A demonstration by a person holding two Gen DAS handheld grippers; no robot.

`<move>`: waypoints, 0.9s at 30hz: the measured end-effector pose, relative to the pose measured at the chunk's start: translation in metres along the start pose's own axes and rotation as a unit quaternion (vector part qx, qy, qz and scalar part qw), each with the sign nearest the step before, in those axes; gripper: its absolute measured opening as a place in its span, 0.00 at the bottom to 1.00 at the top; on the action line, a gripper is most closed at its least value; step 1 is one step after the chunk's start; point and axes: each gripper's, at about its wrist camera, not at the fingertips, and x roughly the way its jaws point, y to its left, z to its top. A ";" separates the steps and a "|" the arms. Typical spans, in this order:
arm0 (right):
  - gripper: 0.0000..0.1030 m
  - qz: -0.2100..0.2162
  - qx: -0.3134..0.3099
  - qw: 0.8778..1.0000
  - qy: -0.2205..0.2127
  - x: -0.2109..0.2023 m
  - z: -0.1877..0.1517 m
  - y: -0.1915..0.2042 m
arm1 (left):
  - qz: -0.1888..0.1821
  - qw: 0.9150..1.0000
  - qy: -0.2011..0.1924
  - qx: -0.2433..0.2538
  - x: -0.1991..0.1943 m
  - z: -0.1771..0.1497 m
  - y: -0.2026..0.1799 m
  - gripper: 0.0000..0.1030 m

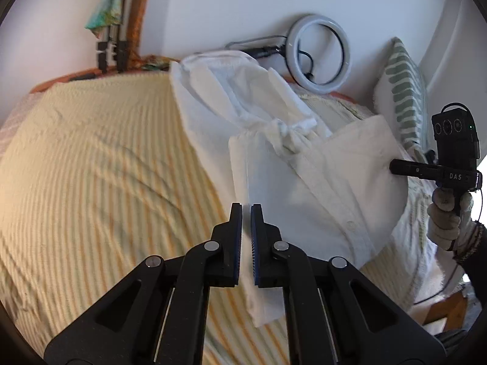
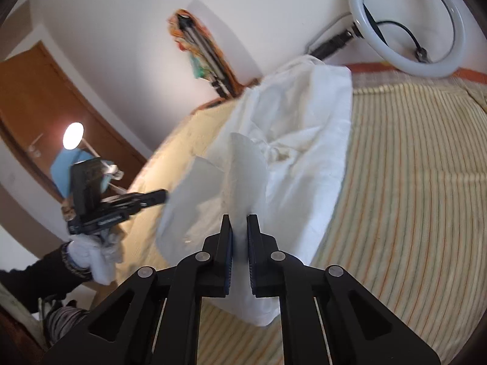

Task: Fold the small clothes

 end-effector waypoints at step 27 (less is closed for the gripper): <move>0.07 -0.001 0.066 0.998 0.005 0.006 0.014 -0.028 | -0.009 1.000 -0.010 -0.002 0.025 0.035 0.006 0.01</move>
